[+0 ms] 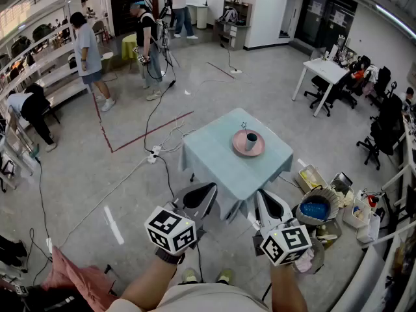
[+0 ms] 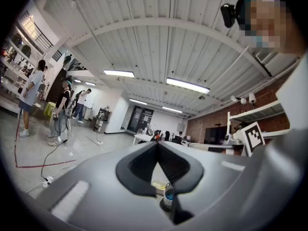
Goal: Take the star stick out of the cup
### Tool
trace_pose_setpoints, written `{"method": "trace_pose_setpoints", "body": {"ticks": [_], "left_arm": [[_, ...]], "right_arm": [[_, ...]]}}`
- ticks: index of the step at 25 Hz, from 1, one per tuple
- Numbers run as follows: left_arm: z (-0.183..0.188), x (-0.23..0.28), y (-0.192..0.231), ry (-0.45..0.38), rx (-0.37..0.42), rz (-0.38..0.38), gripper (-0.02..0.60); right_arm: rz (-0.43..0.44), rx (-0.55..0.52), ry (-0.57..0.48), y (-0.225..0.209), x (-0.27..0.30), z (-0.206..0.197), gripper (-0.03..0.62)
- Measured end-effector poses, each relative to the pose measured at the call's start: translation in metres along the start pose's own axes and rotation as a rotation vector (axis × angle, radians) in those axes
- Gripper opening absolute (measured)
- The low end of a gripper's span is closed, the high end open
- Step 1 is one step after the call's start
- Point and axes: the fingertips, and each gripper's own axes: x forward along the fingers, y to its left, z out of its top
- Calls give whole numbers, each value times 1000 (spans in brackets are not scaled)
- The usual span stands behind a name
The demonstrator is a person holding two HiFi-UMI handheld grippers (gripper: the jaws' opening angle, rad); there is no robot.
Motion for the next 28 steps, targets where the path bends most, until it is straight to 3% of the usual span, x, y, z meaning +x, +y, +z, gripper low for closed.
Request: {"method": "trace_pose_setpoints", "body": {"ticks": [14, 28], "left_arm": [[-2, -17, 14, -5, -1, -9, 6], [1, -39, 58, -10, 7, 7, 6]], "right_arm": [[-14, 21, -49, 12, -2, 2, 6], [-75, 29, -67, 24, 19, -2, 6]]}}
